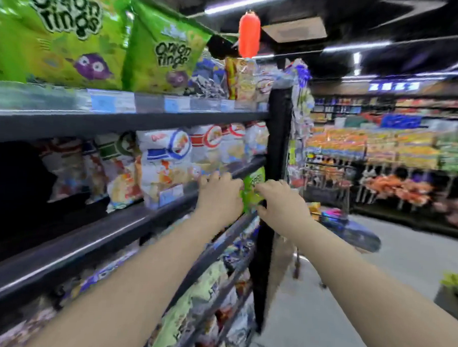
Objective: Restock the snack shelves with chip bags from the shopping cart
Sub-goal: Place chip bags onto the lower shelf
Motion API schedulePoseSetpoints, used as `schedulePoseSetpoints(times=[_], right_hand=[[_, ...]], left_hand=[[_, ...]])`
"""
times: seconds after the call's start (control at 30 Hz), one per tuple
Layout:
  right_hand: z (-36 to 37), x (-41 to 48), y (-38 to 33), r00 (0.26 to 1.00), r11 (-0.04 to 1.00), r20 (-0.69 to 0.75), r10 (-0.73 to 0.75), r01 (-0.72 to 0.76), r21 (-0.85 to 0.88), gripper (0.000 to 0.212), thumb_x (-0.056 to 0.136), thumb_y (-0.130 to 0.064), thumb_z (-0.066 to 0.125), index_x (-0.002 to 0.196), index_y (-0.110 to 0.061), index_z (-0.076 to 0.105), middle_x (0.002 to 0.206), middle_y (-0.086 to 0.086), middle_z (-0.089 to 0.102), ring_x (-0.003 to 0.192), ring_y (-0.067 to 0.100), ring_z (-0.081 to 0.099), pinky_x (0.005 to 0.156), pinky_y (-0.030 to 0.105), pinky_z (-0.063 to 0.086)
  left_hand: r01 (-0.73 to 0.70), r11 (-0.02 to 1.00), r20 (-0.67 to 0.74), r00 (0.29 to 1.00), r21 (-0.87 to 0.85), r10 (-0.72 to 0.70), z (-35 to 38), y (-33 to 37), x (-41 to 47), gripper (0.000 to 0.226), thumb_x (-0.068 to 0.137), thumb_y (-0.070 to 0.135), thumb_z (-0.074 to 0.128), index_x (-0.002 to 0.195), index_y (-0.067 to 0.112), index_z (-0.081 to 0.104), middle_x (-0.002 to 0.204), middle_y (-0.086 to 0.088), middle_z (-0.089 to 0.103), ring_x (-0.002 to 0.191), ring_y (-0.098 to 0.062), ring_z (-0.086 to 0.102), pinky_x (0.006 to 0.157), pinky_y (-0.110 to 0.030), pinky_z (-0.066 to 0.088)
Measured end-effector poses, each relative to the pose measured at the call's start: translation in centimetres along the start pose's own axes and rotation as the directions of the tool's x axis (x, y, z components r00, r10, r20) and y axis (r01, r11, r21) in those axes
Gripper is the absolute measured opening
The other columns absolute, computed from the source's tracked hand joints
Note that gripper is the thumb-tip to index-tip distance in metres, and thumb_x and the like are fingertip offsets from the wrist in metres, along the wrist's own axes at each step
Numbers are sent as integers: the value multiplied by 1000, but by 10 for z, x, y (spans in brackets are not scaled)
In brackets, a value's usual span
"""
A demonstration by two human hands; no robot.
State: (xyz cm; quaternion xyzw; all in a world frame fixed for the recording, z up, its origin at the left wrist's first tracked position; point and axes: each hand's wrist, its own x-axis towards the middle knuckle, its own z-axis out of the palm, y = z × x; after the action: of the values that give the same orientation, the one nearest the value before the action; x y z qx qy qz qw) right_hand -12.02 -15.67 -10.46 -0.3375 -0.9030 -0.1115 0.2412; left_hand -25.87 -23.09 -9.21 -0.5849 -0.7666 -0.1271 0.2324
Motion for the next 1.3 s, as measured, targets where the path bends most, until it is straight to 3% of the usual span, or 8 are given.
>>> schedulePoseSetpoints(times=[0.33,0.63,0.93,1.3], right_hand=[[19,-46,244,953,936,59,298,-279,-215,35,91,-22,55,126,-22,49,121,2,54,111,26,46,85,38,46],[78,-85,405,871,877,185,455,-403,-262,39,89,-26,55,127,-19,49,126,6,55,116,30,50,87,37,42],[183,-80,517,774,819,268,573,-527,-229,36,91,-26,55,126,-17,52,126,5,55,116,29,49,89,36,35],[315,25,659,674,737,298,676,-628,-251,37,91,-24,54,128,-21,49,126,3,55,116,27,47,92,38,38]], left_hand=[[-277,955,-8,961,-107,278,85,226,116,28,91,32,50,117,23,56,120,-5,56,116,-30,48,97,-45,33],[-345,878,97,913,-331,396,194,391,183,32,87,31,54,119,26,57,121,-4,54,119,-30,42,98,-44,32],[-369,847,206,860,-382,467,321,459,249,34,88,26,52,122,27,58,123,-2,56,119,-29,43,97,-42,31],[-361,817,259,823,-450,506,481,510,422,37,89,29,54,126,31,57,128,-1,55,123,-27,41,97,-43,32]])
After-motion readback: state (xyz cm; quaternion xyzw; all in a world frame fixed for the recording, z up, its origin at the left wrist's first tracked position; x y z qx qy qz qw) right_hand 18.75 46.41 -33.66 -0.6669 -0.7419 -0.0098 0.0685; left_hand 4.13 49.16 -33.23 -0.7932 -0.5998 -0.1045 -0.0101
